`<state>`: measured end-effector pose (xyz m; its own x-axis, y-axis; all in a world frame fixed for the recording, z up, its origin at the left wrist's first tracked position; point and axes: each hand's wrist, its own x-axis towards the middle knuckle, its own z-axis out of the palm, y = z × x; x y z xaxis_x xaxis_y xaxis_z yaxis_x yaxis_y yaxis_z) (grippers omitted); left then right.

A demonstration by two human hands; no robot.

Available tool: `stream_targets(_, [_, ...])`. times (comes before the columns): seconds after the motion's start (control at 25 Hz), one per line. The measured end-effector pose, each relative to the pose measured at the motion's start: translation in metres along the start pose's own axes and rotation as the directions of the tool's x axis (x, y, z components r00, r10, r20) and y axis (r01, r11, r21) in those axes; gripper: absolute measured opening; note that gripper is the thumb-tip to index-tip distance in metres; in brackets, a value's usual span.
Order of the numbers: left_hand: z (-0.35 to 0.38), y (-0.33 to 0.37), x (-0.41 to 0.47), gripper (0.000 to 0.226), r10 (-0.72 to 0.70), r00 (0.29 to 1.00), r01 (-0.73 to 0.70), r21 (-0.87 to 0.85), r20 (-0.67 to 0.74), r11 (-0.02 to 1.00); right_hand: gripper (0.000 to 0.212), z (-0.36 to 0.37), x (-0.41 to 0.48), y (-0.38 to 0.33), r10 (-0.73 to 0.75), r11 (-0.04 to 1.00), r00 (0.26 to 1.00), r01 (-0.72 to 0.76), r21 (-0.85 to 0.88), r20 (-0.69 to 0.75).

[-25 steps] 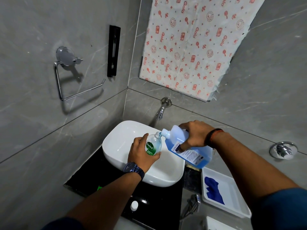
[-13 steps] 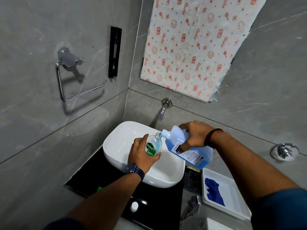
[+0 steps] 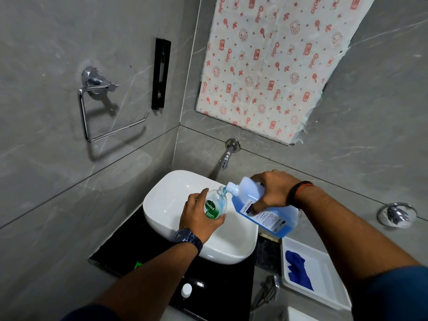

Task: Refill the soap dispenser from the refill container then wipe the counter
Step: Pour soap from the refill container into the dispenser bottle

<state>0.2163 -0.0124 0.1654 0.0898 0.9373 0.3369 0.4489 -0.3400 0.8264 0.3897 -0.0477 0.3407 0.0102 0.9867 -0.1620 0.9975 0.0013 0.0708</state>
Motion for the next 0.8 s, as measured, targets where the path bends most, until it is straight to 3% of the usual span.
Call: stream_targets(0.8, [-0.004, 0.005, 0.0016, 0.085, 0.024, 1.0, -0.024, 0.012, -0.003, 1.0, 0.082, -0.0055, -0.0048, -0.0014, 0.015, 1.0, 1.0, -0.015, 0.005, 0.007])
